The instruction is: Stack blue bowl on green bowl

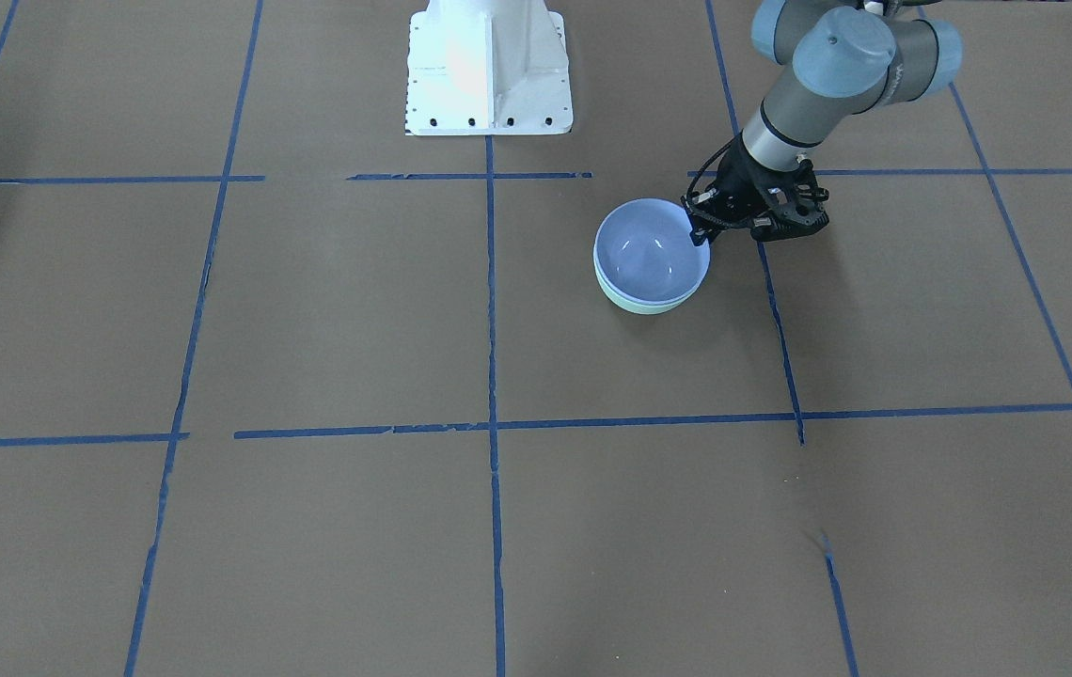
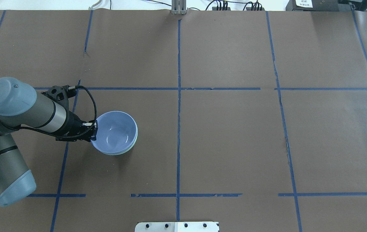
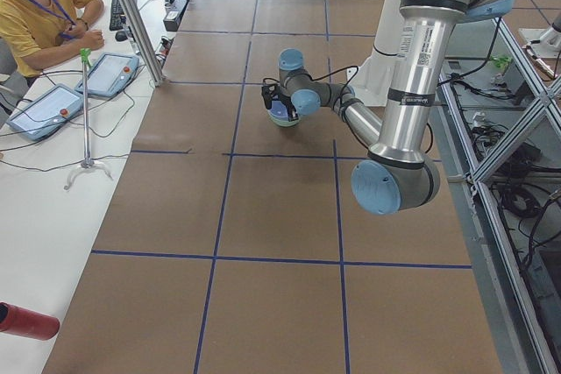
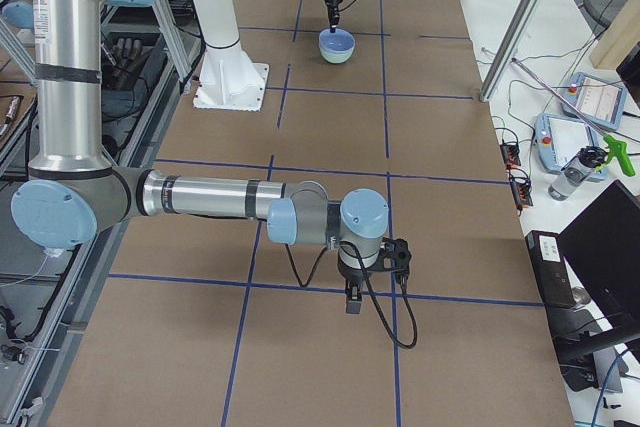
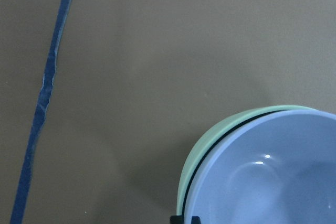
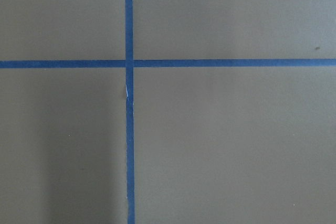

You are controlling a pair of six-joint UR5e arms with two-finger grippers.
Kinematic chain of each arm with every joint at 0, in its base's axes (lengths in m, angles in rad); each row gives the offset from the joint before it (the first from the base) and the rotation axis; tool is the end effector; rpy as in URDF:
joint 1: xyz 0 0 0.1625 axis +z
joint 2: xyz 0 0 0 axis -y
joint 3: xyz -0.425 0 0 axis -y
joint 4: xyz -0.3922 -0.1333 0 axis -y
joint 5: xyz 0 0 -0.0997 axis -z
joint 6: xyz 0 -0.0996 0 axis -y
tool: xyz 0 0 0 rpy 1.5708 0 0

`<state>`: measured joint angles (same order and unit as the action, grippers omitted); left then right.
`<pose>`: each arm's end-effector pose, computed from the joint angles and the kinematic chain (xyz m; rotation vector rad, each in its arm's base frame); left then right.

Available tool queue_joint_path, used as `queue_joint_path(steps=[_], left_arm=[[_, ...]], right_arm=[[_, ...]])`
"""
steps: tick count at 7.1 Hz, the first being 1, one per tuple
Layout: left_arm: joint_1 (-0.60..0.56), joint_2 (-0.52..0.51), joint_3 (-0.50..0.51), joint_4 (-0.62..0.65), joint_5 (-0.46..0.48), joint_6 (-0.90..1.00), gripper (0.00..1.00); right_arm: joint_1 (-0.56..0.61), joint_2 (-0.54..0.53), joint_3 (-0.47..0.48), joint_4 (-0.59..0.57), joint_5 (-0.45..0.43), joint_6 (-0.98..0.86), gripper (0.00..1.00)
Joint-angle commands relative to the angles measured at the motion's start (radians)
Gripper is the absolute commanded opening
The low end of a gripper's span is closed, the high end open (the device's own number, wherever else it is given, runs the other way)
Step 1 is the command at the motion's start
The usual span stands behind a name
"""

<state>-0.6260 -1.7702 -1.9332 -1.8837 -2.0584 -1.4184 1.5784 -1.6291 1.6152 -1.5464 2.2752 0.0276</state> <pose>0.3930 -0.3910 0.3501 -0.0967 0.9659 -0.2228 0.0724 -0.4674 0.6671 0.0030 -0.7045 0.0300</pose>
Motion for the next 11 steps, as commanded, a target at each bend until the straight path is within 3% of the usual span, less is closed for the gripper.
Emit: queue_joint_path(steps=[1,3,4,7,9,10,11], left_arm=[[0.000,0.000,0.000,0.000,0.035,-0.008,1.00],[-0.023,0.035,-0.067,0.000,-0.030,0.059,1.00],[-0.065,0.108,-0.114,0.000,-0.090,0.208,1.00],[-0.441,0.338,-0.084,0.020,-0.176,0.908,1.00],[-0.674,0.388,-0.023,0.131,-0.177,1.311,1.00],[-0.783,0.414,0.024,0.153,-0.181,1.466,1.00],[-0.881,0.457,0.080,0.149,-0.263,1.521,1.00]], right_arm=[[0.000,0.000,0.000,0.000,0.001,0.000,1.00],[0.000,0.000,0.000,0.000,0.001,0.000,1.00],[0.000,0.000,0.000,-0.001,0.000,0.000,1.00],[0.000,0.000,0.000,0.000,0.000,0.000,1.00],[0.000,0.000,0.000,-0.001,0.001,0.000,1.00],[0.000,0.000,0.000,0.000,0.000,0.000,1.00],[0.000,0.000,0.000,0.000,0.000,0.000,1.00]])
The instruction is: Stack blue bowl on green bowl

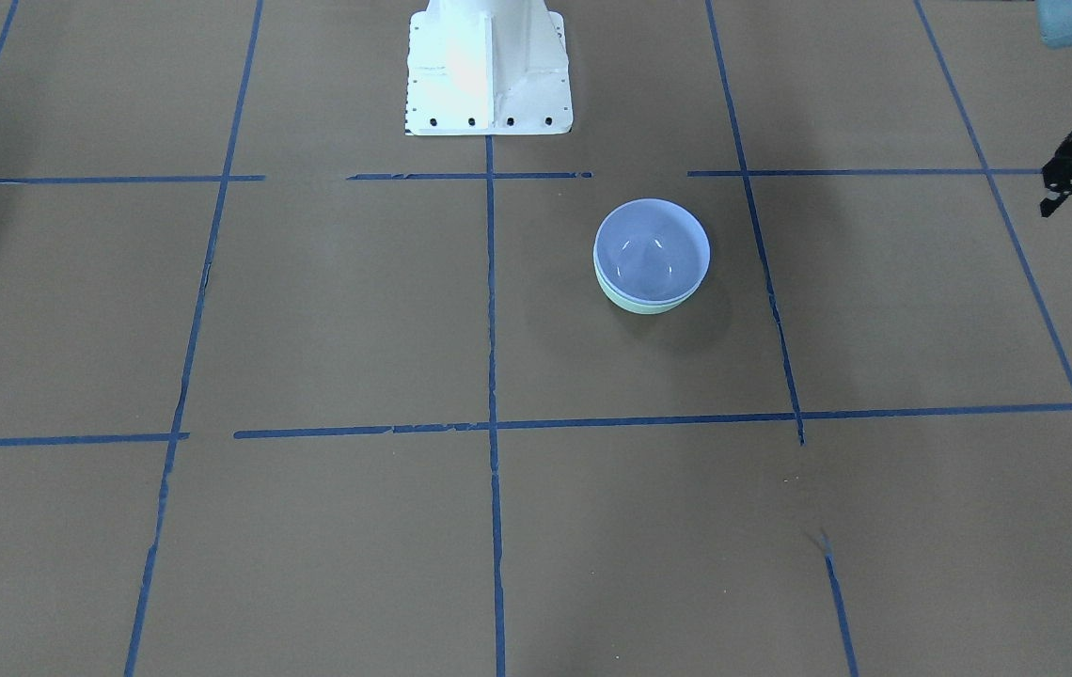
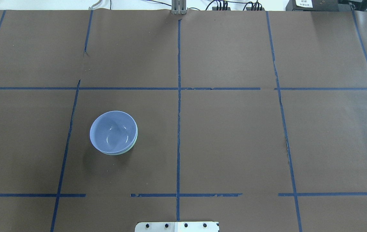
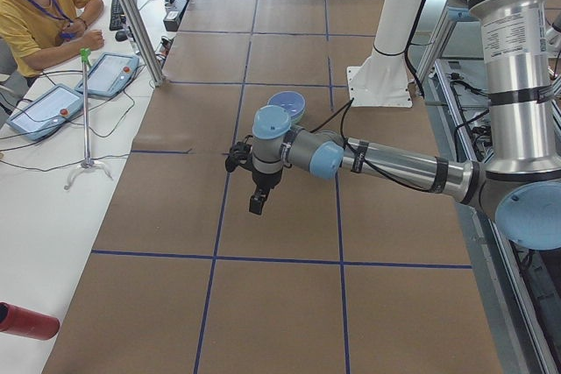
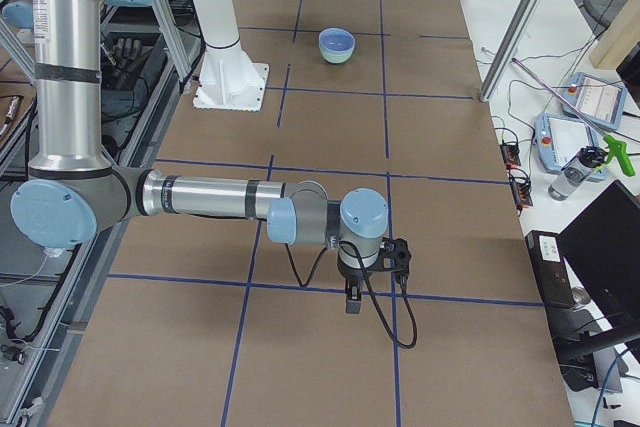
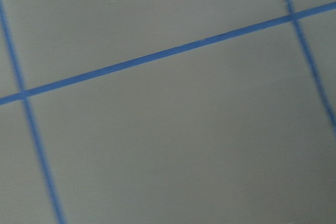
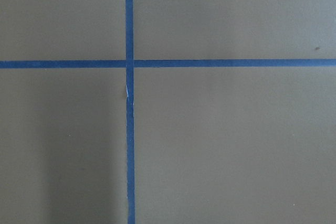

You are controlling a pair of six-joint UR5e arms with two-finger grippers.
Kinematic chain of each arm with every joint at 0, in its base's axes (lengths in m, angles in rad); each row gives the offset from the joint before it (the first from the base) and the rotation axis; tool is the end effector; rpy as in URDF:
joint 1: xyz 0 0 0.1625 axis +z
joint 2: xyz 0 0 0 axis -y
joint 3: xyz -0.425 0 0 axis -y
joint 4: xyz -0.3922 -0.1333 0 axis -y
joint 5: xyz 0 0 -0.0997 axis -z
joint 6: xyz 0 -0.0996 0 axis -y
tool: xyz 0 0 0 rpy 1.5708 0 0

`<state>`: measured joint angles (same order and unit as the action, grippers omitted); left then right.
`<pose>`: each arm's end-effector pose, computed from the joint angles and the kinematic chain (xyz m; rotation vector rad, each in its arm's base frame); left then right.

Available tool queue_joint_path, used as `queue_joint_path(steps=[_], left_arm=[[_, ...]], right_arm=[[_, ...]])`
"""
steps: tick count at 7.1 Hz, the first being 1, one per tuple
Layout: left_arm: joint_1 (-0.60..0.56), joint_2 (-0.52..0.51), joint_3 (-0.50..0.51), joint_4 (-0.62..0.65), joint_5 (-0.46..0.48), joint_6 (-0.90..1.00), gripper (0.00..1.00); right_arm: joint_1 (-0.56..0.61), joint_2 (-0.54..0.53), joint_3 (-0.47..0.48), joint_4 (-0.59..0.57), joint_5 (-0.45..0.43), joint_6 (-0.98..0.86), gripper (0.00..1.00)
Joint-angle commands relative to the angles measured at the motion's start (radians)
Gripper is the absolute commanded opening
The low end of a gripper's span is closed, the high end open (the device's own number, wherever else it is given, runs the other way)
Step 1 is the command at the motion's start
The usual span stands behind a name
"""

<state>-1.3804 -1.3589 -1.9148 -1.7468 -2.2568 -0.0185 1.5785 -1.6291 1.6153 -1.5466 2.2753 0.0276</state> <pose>0.0101 -0.4235 0.5695 0.2239 0.7095 0.2696 0.0724 -0.4673 0.6670 0.0030 -0.7046 0.0302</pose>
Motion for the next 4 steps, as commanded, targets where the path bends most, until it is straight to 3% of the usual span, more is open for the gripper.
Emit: queue_joint_path(steps=[1,4], left_arm=[[-0.185,0.067,0.092,0.016,-0.108,0.190,1.00],[-0.198,0.064,0.097,0.087,-0.098,0.204,1.00]], right_arm=[[0.000,0.000,0.000,0.000,0.000,0.000,1.00],[0.000,0.000,0.000,0.000,0.000,0.000,1.00]])
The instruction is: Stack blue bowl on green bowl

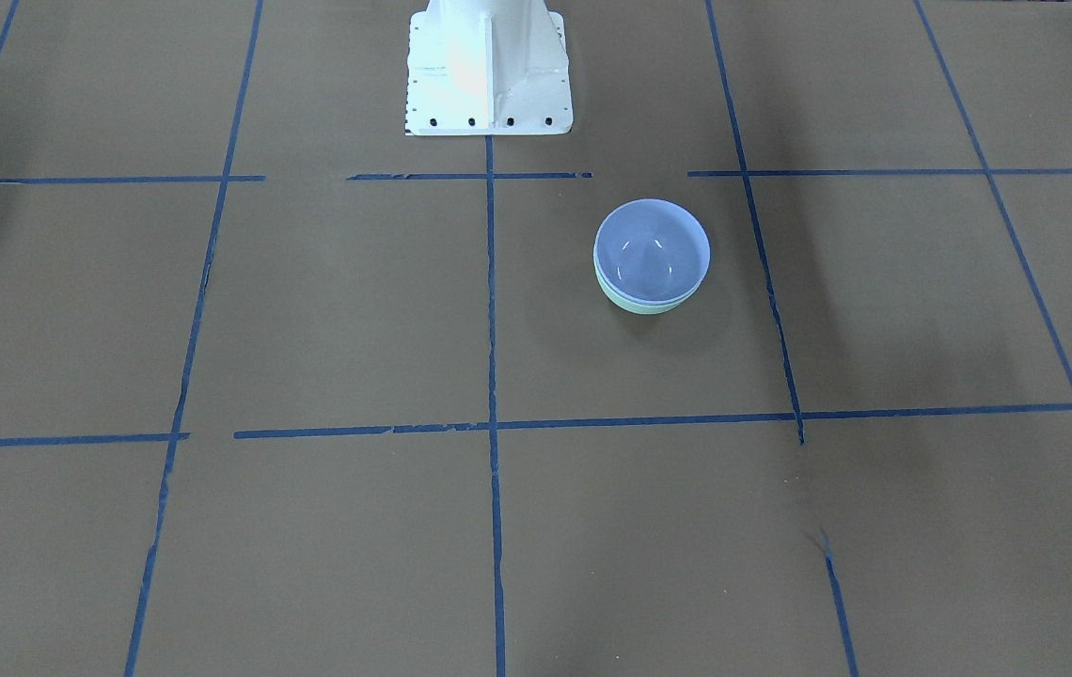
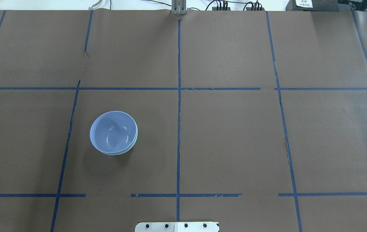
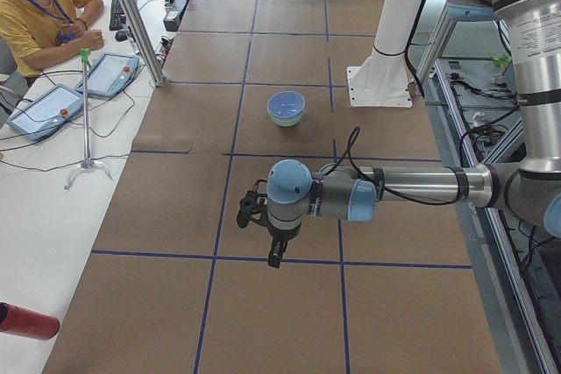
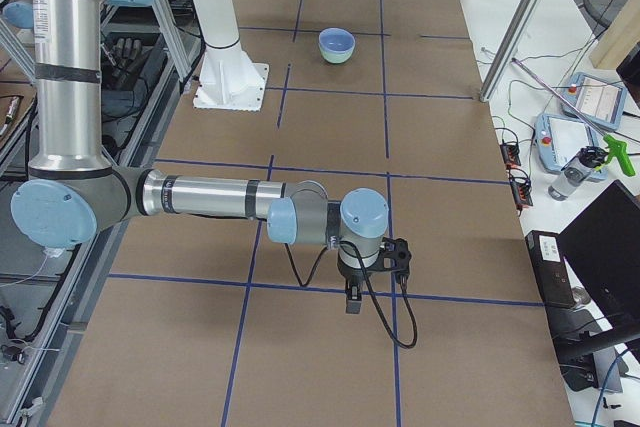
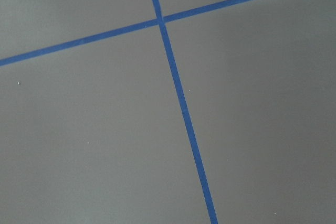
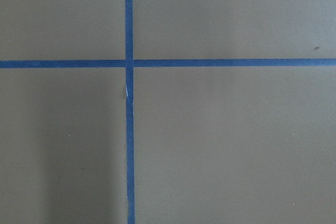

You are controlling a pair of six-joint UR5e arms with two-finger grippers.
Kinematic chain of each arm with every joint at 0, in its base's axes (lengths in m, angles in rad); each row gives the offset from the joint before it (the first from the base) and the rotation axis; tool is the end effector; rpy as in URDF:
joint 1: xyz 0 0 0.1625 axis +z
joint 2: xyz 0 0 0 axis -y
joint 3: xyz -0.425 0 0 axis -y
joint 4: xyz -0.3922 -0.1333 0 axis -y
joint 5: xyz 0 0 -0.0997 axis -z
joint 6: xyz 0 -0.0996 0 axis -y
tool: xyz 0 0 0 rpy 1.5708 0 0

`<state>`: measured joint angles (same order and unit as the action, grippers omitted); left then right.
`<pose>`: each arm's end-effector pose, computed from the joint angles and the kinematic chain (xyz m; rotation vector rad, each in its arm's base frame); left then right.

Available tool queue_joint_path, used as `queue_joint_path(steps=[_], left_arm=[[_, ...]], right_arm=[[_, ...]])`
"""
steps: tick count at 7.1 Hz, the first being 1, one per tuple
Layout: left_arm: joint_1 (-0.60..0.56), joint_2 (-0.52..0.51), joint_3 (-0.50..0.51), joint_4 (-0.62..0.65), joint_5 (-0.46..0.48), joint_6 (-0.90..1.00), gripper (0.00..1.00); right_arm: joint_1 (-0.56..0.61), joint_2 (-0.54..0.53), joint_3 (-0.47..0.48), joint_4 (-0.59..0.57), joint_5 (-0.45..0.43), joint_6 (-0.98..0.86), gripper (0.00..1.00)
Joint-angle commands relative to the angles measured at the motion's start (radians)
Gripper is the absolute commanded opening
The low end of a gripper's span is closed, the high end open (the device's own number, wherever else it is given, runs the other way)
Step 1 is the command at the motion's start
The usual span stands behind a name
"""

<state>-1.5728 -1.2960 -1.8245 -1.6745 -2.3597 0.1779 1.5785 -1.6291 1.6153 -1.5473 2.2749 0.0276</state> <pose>-0.0634 -0.3818 0.6415 0.1490 0.7796 0.1992 0.0724 -0.4673 0.6671 0.0023 -0.7042 0.0304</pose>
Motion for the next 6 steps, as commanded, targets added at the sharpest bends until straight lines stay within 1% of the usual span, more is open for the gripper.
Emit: queue_joint_path(steps=[1,3,6], left_arm=[[-0.006,-0.017,0.013,0.012,0.004,0.009,1.00],[-0.006,-0.016,0.013,-0.020,0.004,0.011,1.00],[-0.007,-0.012,0.013,-0.021,0.005,0.009,1.00]], right_arm=[[0.000,0.000,0.000,0.000,0.000,0.000,1.00],[0.000,0.000,0.000,0.001,0.000,0.000,1.00],[0.000,0.000,0.000,0.000,0.000,0.000,1.00]])
